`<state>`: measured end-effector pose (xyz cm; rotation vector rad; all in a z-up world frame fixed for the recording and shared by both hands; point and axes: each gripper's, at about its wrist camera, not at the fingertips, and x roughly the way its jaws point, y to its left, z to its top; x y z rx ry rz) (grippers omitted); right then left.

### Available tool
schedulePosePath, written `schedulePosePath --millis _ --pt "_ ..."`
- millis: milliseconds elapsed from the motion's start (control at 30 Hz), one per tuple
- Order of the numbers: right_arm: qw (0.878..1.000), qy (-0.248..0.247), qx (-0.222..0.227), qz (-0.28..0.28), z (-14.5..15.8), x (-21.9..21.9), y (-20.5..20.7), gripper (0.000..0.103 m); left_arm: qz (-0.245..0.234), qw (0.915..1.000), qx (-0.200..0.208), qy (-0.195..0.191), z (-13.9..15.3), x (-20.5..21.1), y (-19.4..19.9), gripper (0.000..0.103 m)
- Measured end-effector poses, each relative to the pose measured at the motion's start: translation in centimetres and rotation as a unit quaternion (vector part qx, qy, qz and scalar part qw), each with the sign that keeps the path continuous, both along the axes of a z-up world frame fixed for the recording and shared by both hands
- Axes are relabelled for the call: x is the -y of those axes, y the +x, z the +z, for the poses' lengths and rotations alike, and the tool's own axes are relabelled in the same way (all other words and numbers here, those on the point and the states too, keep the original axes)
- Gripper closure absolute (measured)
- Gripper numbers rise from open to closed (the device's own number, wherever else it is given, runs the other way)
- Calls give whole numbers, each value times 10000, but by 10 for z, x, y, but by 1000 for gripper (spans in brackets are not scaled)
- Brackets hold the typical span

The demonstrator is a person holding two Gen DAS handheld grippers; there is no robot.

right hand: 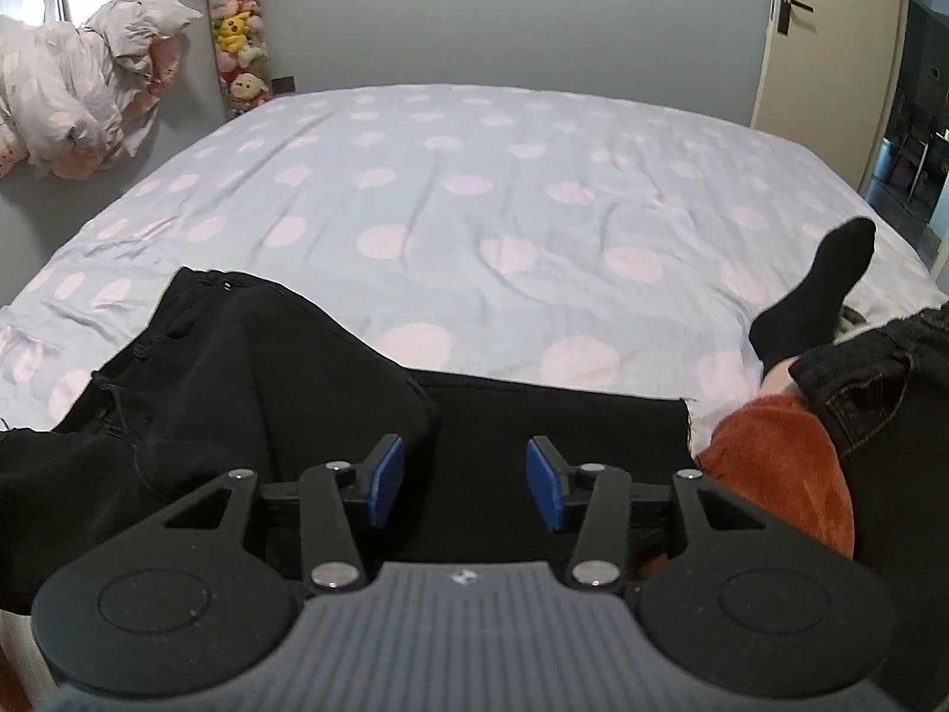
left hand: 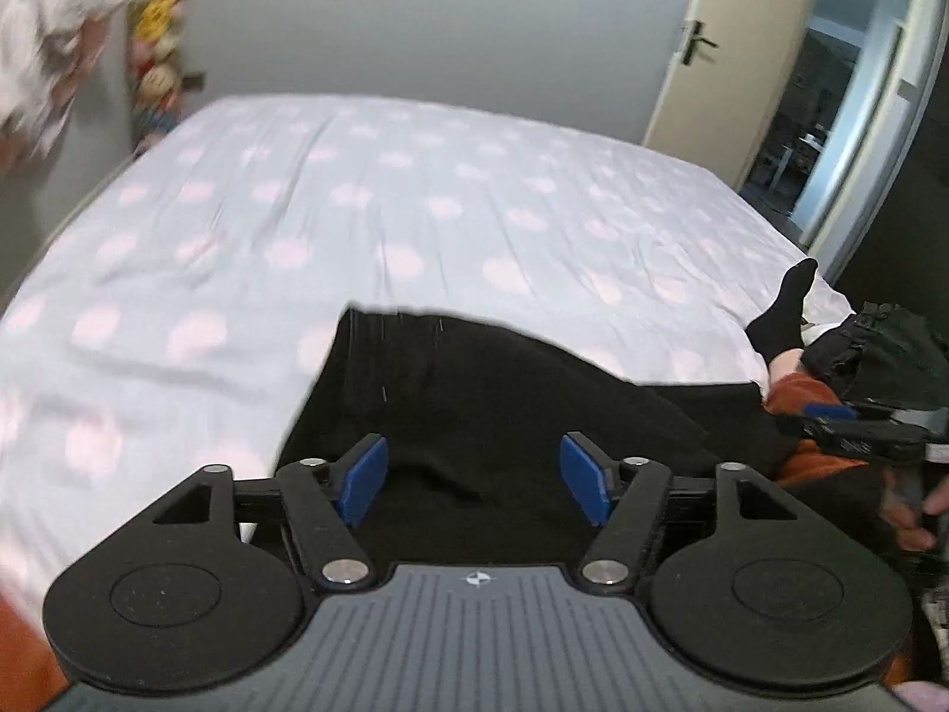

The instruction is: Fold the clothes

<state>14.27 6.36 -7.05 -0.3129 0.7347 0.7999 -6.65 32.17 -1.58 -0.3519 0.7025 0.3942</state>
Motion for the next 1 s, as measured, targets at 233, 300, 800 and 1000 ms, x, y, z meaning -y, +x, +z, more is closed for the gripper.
schedulePosePath --millis 233,300,800,1000 --pt "9996 -75 76 -270 -12 13 18 48 -266 9993 -243 -113 -61 -82 67 15" --pt "9993 -136 105 -339 -16 15 23 47 -241 9987 -408 -192 -84 -104 86 15" --pt "9964 -621 -43 -582 -50 -3 50 46 -98 9923 -706 -1009 -178 -171 131 21" --pt "9933 -849 173 -766 -51 2 63 46 128 9929 -744 -917 -164 -158 130 66"
